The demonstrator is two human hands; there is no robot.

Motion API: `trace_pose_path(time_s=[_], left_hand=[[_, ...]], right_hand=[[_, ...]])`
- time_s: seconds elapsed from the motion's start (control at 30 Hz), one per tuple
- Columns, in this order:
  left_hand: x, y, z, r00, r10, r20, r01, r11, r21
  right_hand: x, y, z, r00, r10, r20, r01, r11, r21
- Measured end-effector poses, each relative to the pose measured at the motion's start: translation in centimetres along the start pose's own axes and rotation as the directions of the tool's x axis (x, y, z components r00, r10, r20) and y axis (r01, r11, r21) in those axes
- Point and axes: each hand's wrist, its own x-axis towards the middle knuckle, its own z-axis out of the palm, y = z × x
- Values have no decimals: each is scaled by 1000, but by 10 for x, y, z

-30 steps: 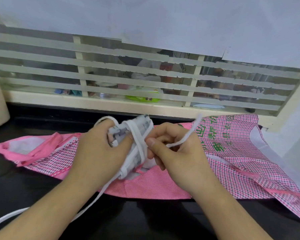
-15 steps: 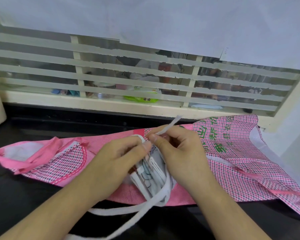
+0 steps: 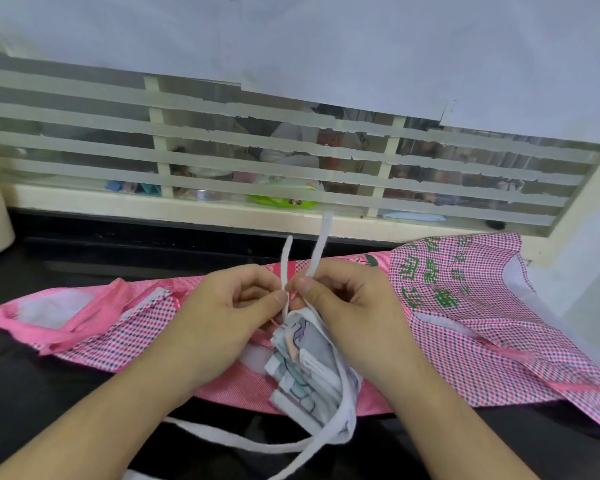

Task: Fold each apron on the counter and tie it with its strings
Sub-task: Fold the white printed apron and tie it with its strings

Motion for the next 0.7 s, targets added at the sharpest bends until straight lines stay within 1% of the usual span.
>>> trace_pose_path(time_s=[0.1, 0.27, 0.33, 0.4, 0.47, 0.53, 0.63, 0.7], left_hand=[[-1, -2, 1, 998, -49, 37, 53, 993, -107], [-4, 2, 2, 987, -30, 158, 68, 969, -237], [-2, 0, -1, 982, -23, 190, 73, 962, -262], [-1, -2, -3, 976, -27, 217, 90, 954, -287], [-1, -2, -4, 967, -34, 253, 110, 949, -294], [-2, -3, -3, 962, -44, 271, 118, 957, -263], [-1, -6, 1, 972, -73, 221, 117, 974, -196], [-1, -4, 3, 978, -69, 198, 110, 971, -210]], right_hand=[[0, 2, 5, 998, -48, -28, 48, 999, 1], [1, 2, 6, 996, -86, 10, 85, 996, 28], [0, 0, 4, 996, -84, 40, 82, 996, 44], [-1, -1, 4, 997, -65, 32, 64, 998, 29], [-2, 0, 5, 998, -67, -5, 67, 998, 0], [-3, 0, 7, 995, -90, -33, 88, 995, -45], [-4, -4, 9, 998, -51, -39, 49, 997, -54], [-3, -4, 7, 998, -33, -52, 31, 998, -50]])
